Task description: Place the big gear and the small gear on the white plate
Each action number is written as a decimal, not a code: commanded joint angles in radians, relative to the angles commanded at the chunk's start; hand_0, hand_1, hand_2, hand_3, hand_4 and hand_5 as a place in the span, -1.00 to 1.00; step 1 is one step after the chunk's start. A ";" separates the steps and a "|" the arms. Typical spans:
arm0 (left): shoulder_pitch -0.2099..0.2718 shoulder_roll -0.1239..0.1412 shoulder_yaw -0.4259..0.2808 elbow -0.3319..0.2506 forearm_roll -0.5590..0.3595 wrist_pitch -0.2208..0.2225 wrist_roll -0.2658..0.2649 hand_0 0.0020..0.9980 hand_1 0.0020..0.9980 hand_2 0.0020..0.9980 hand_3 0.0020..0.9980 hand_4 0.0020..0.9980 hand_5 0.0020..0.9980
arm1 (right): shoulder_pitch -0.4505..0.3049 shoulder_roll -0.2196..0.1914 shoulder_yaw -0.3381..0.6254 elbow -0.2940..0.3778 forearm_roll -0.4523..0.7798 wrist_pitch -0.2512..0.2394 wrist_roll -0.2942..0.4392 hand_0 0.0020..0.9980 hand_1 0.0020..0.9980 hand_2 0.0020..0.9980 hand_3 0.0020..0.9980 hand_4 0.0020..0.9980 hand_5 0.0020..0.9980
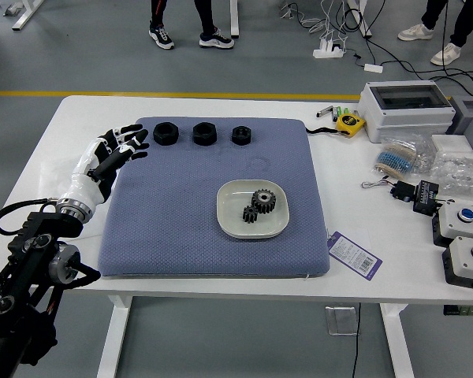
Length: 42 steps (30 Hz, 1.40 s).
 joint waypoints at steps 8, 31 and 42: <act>0.078 0.006 -0.081 -0.069 0.042 -0.007 -0.010 0.47 0.43 0.59 0.55 0.82 0.32 | -0.005 0.002 -0.004 -0.002 0.008 0.001 0.004 0.37 0.32 0.48 0.20 0.62 0.46; 0.133 -0.013 -0.038 -0.090 -0.037 0.020 -0.059 0.50 0.47 0.63 0.57 0.81 0.31 | -0.004 0.000 -0.010 -0.003 0.018 0.002 0.008 0.37 0.31 0.48 0.20 0.62 0.46; 0.149 -0.012 -0.010 -0.092 -0.051 0.014 -0.044 0.58 0.57 0.72 0.60 0.80 0.39 | -0.014 0.003 0.000 -0.003 -0.002 0.002 -0.001 0.37 0.31 0.48 0.20 0.62 0.46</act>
